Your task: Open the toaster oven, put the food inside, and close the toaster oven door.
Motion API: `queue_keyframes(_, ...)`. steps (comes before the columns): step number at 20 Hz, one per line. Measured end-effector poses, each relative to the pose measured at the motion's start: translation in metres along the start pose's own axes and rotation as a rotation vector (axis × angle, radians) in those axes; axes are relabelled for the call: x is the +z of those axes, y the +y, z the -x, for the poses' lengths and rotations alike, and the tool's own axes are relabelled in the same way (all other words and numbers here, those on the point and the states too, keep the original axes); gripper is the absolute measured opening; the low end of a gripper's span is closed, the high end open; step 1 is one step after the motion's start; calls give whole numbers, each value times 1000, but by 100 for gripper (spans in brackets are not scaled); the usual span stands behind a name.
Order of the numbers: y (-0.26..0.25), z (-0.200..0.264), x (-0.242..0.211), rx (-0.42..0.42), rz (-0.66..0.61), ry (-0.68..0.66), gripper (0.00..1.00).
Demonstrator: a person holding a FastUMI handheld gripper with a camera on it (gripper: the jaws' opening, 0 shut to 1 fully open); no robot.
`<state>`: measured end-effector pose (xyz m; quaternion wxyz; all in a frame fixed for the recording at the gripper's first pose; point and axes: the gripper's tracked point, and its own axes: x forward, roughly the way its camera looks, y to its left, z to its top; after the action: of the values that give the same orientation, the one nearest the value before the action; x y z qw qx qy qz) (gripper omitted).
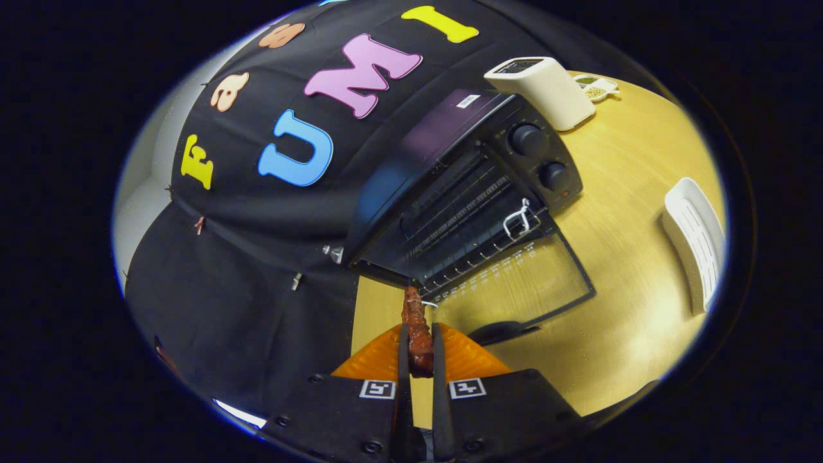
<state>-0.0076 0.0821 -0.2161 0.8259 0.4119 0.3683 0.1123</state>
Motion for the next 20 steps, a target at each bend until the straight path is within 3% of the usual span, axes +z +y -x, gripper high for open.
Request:
queue_keyframes(5,2,-44,14,3,-28,-95,16)
queue_keyframes(20,-20,-100,62,-62,-76,-304,15)
